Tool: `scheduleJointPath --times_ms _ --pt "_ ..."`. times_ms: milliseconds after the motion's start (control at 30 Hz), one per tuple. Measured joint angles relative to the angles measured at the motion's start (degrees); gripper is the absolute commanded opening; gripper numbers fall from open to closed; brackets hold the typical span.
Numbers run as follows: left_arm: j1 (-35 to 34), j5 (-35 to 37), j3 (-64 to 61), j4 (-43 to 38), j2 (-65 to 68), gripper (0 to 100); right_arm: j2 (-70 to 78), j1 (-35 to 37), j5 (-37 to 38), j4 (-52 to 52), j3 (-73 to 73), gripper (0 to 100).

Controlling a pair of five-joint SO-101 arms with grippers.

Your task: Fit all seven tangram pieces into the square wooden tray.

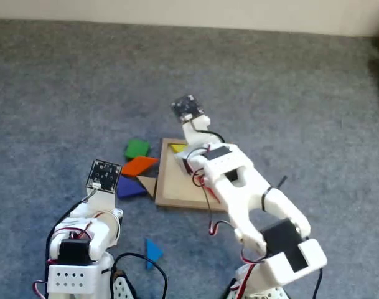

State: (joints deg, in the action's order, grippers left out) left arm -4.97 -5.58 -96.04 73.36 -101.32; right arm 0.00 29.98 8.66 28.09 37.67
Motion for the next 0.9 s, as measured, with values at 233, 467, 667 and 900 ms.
scheduleJointPath --times_ms 233,467,667,900 --pt "0.0 0.0 0.0 0.0 0.0 1 -10.9 -5.4 0.0 1.8 1.5 1.5" --pt "0.0 0.0 0.0 0.0 0.0 1 -30.7 -9.0 0.0 2.9 9.4 1.6" --pt "0.0 0.0 0.0 0.0 0.0 1 -47.4 -9.5 0.0 2.9 22.8 1.6" --pt "0.0 0.0 0.0 0.0 0.0 1 -62.8 -13.9 0.0 2.9 35.3 1.7"
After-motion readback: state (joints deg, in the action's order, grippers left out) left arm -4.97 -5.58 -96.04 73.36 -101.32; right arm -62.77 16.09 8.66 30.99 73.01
